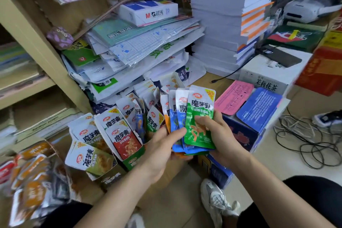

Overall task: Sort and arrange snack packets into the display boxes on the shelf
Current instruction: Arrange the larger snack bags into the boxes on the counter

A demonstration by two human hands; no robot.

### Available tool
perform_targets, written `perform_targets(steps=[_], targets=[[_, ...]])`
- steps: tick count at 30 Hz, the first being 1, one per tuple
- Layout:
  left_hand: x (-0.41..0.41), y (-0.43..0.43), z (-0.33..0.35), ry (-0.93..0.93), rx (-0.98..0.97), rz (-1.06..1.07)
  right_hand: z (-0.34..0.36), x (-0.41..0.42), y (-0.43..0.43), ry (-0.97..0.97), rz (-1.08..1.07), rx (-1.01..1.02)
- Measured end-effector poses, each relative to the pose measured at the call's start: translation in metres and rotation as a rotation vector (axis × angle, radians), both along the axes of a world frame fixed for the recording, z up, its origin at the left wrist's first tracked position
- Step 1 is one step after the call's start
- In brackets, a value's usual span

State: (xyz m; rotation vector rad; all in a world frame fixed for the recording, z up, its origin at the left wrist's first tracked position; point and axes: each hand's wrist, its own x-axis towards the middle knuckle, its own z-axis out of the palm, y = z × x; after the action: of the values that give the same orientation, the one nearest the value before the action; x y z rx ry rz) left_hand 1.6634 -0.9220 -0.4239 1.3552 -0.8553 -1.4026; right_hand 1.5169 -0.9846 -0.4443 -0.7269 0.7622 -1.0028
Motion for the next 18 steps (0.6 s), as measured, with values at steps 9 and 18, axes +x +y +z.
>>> perform_targets(steps=[9, 18], targets=[[0.038, -0.012, -0.009, 0.020, -0.125, 0.181, 0.002, 0.051, 0.013, 0.426, -0.129, -0.488], [0.068, -0.015, -0.012, 0.254, -0.076, 0.316, 0.009, 0.077, 0.038, 0.528, -0.139, -0.515]])
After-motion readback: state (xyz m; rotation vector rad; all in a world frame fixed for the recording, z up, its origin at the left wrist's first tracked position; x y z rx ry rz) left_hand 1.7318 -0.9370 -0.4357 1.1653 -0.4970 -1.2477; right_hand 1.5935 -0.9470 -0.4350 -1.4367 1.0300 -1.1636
